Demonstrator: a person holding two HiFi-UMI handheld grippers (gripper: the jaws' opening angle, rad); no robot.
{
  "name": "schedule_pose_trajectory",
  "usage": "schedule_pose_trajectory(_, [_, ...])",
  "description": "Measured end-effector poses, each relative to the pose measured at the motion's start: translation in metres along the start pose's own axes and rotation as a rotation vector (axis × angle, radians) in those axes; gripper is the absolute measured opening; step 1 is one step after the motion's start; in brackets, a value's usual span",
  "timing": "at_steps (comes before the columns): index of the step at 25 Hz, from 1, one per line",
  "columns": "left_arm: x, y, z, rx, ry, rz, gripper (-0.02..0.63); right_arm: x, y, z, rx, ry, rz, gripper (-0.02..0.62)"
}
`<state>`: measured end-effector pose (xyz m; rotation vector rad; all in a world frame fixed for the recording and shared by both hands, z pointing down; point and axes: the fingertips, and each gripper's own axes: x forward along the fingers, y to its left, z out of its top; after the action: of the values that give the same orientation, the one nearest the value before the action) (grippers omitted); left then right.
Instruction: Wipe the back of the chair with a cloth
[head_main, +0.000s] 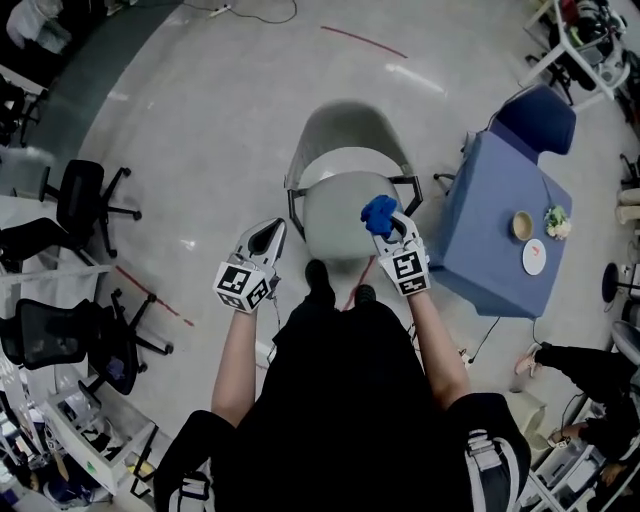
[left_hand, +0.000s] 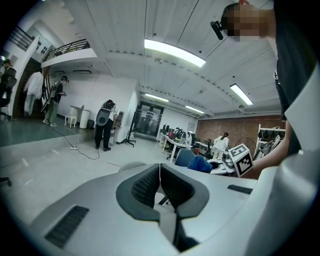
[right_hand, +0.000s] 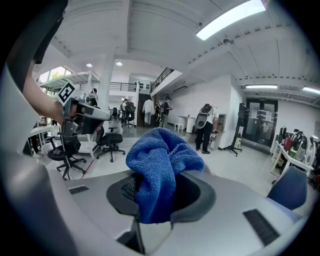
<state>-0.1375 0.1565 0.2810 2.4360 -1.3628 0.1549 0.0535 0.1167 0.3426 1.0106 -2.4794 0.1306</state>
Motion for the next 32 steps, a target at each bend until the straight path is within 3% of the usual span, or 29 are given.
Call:
schedule_pose_trajectory(6, [0.020, 0.020, 0.001, 0.029, 0.033, -0.091, 0.025, 0.027, 0.007, 0.012, -0.013, -0.003, -0.036, 0.137])
schedule_pose_trajectory(13, [0.048, 0.029, 0.003, 0.034, 0.058, -0.136, 0.025, 0.043, -0.008, 0.021, -0.019, -0.004, -0.058, 0.137])
schedule_pose_trajectory(32, [0.148, 0.061, -0.024, -0.002, 0.128, -0.048, 0.025, 0.177, -0.082, -0.003, -0.111, -0.005, 0.119, 0.137])
